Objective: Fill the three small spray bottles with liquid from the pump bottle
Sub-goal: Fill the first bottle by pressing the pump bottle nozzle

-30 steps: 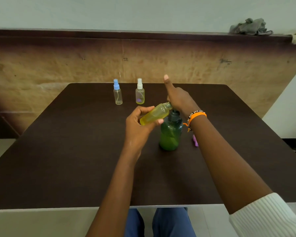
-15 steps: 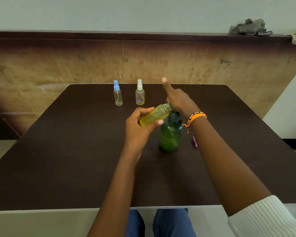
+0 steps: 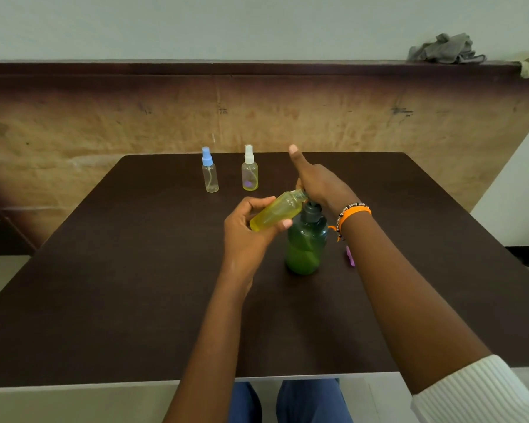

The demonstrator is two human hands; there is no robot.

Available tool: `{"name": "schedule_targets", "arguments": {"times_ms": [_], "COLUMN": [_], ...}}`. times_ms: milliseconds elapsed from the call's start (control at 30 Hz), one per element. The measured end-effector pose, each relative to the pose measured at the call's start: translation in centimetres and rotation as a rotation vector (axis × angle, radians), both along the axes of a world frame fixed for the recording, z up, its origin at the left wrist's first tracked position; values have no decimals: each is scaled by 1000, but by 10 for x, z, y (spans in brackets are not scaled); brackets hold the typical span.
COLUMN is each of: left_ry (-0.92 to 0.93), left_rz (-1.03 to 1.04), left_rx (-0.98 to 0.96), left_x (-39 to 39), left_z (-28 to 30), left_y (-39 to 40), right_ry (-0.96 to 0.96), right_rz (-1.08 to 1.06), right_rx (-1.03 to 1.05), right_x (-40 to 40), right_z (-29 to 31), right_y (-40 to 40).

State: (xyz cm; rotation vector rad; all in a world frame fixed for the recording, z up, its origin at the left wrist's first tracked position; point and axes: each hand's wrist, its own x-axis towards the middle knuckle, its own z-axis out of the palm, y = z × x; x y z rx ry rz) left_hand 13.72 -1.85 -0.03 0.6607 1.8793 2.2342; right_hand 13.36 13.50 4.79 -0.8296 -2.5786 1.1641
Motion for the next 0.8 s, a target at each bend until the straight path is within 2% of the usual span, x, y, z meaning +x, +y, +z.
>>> {"name": "schedule_targets", "arguments": {"times_ms": [233,433,700,800], "left_ry": [12,-4,-18,-19], "left_rz": [6,-9,-9,-12], "left_rx": [-20,-23,5,9], "left_x": [-3,-2,-1,-1], "left_z": [5,2,3,3], "left_y": [0,-1,0,0], "right_ry": [-89,-53,-99,-83], "right_rz": [12,-15,-18,-4], "right_rx": [132,34,155,139], "right_x": [-1,1,1,0], "right_z": [15,7,15,15], "right_y": [-3,-4,-3,-3]}}
